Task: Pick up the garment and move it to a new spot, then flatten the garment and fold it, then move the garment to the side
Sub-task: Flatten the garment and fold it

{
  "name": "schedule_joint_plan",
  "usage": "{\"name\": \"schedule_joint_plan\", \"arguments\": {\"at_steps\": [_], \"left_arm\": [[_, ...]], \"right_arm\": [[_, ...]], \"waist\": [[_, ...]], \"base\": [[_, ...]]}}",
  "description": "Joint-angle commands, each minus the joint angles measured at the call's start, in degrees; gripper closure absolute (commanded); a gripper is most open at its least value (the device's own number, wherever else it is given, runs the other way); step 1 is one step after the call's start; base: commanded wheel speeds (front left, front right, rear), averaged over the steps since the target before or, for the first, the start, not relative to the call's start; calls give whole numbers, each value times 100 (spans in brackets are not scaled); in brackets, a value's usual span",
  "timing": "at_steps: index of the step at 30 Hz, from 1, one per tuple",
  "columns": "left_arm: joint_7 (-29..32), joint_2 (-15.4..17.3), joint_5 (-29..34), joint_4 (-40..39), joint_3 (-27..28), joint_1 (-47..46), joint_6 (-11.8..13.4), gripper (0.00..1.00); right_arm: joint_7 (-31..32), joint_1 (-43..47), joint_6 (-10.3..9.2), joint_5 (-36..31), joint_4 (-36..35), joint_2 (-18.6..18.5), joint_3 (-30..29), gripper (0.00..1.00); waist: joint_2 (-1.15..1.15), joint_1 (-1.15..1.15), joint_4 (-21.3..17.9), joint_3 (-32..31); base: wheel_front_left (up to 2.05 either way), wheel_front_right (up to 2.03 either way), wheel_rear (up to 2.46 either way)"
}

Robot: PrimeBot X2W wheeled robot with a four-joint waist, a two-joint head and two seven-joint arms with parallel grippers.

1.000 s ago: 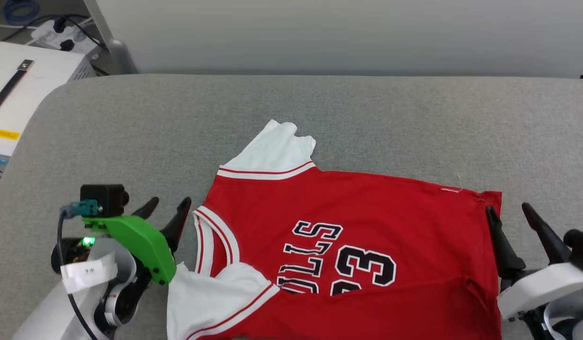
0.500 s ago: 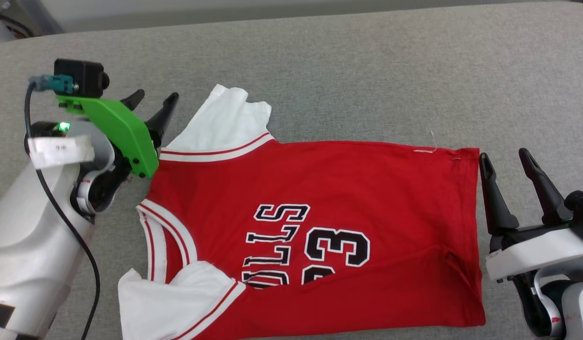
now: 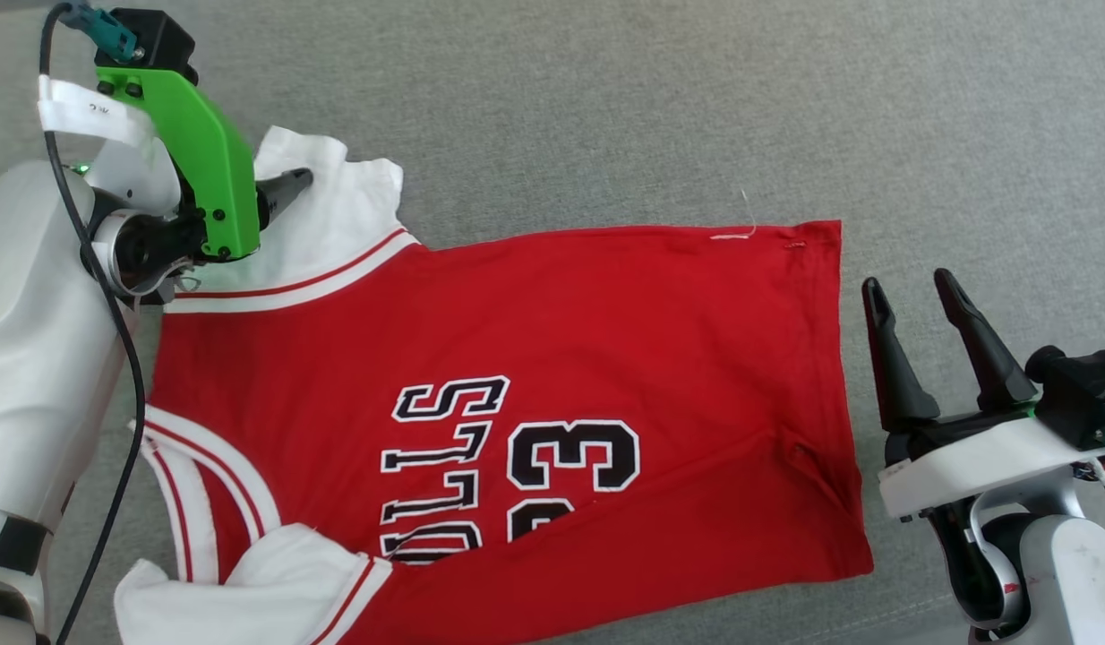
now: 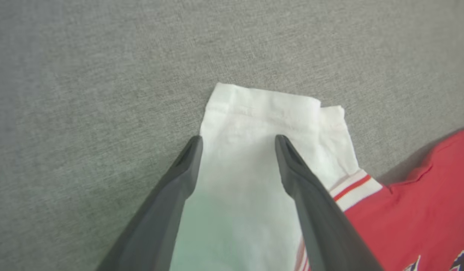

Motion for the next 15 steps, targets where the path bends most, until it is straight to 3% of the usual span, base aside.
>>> {"name": "schedule_joint_plan", "arguments": {"at_steps": [1, 7, 9, 11, 12, 13, 15], "left_arm": [[126, -14, -71, 122, -49, -137, -30, 0], [581, -10, -21, 673, -228, -316, -5, 0], [1028, -117, -13, 931, -451, -301, -18, 0], [1255, -201, -75, 1057, -497, -284, -6, 45], [1307, -237, -77, 1099, -524, -289, -5, 84], [1332, -267, -85, 1127, -535, -291, -5, 100], [1294, -335, -68, 1145, -561, -299, 7, 100]], "right_arm": [[-49, -108, 2, 69, 49, 15, 27, 0], [-77, -185, 2, 186, 195, 29, 116, 0], [-69, -225, 2, 294, 262, 43, 105, 0], [-60, -238, 2, 355, 279, 48, 115, 0], [-56, -247, 2, 361, 288, 42, 118, 0], [-52, -255, 2, 373, 296, 41, 120, 0], [-48, -268, 2, 407, 317, 29, 115, 0]], "waist": [[0, -1, -183, 203], [0, -1, -256, 367], [0, -1, -253, 417], [0, -1, -251, 433], [0, -1, -251, 438], [0, -1, -253, 441], [0, -1, -254, 431]], "base": [[0, 0, 0], [0, 0, 0], [0, 0, 0], [0, 0, 0], [0, 0, 0], [0, 0, 0], [0, 0, 0]]}}
